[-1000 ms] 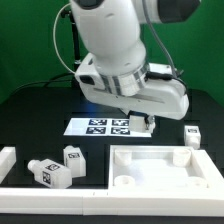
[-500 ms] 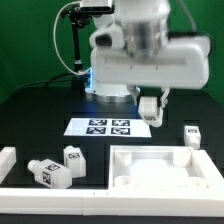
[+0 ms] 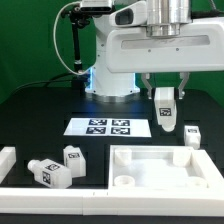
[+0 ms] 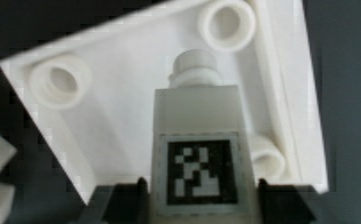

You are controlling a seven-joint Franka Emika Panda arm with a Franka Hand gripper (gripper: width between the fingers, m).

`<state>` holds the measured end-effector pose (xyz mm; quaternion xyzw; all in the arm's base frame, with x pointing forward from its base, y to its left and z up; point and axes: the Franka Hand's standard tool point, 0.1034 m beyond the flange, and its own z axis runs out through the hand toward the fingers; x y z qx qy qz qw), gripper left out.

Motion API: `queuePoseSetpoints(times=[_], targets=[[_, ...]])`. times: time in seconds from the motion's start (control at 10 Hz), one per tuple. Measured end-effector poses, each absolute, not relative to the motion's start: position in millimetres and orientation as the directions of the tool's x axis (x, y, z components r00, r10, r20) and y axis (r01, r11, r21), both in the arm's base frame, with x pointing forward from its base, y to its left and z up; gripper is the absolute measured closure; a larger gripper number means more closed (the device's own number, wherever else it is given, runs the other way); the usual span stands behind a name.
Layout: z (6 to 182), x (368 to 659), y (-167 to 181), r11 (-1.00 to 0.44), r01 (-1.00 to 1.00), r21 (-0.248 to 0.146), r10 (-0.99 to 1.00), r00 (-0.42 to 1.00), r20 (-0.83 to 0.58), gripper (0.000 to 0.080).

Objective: Assemble one leg

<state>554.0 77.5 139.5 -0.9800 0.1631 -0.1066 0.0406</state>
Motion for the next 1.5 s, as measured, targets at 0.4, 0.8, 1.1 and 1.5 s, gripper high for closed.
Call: queuePoseSetpoints(times=[0.4, 0.8, 1.1, 1.5], targets=[[152.0, 606, 96, -0.978, -0.177, -0.107, -0.206, 0.873, 0.441, 0.0512], [142.5, 599, 99, -0.985, -0.138, -0.100, -0.170, 0.851, 0.497, 0.0512], [149.1, 637, 87, -1.000, -0.016, 0.006, -0.011, 0.881, 0.473, 0.0512], [151.6, 653, 91, -1.000, -0.003, 0.011, 0.003, 0.881, 0.473, 0.0512]])
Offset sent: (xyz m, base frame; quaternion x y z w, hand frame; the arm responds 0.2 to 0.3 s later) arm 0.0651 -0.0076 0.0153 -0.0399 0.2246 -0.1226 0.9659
